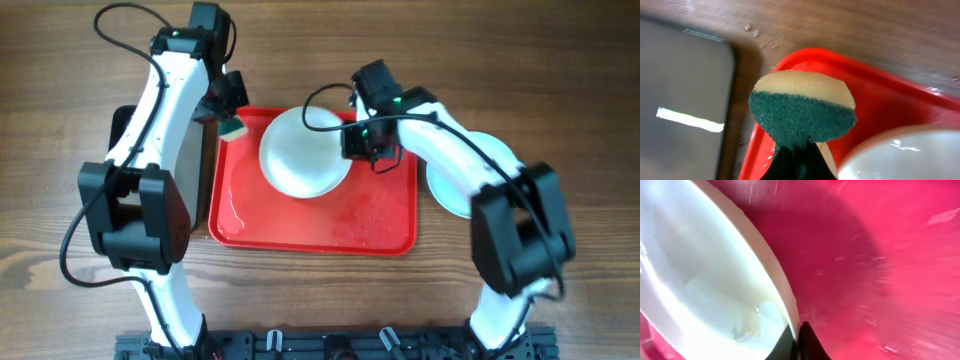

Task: Clean dirty plates on tray and stack at the side
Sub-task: 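Lift the white plate with the right gripper and carry it rightward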

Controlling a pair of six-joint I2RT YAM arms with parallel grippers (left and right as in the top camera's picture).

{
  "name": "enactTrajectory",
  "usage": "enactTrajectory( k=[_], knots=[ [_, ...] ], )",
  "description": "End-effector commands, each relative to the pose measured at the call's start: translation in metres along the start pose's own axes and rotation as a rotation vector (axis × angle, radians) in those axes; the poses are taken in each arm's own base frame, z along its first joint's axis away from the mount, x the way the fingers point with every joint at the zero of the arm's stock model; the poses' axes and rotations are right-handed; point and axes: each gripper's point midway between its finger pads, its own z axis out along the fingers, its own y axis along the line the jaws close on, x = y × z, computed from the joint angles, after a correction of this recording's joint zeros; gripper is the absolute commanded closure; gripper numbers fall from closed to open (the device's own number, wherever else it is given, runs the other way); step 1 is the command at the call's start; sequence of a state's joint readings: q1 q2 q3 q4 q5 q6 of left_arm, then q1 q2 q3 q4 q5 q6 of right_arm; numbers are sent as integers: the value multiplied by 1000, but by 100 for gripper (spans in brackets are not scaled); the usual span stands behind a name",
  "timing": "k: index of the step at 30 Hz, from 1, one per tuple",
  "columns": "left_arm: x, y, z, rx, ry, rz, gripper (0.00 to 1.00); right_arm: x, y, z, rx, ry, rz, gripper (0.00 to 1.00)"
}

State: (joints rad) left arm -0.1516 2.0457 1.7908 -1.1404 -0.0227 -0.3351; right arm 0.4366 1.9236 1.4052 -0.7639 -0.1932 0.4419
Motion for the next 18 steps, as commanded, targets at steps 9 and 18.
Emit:
enactTrajectory(
  k=[9, 18],
  knots=[
    [2, -34, -3, 72, -12, -42, 96, -28, -35, -122, 491, -427, -105, 96],
    [4, -34, -1, 71, -9, -39, 96, -17, -19, -163, 747, -589, -235, 96]
  ],
)
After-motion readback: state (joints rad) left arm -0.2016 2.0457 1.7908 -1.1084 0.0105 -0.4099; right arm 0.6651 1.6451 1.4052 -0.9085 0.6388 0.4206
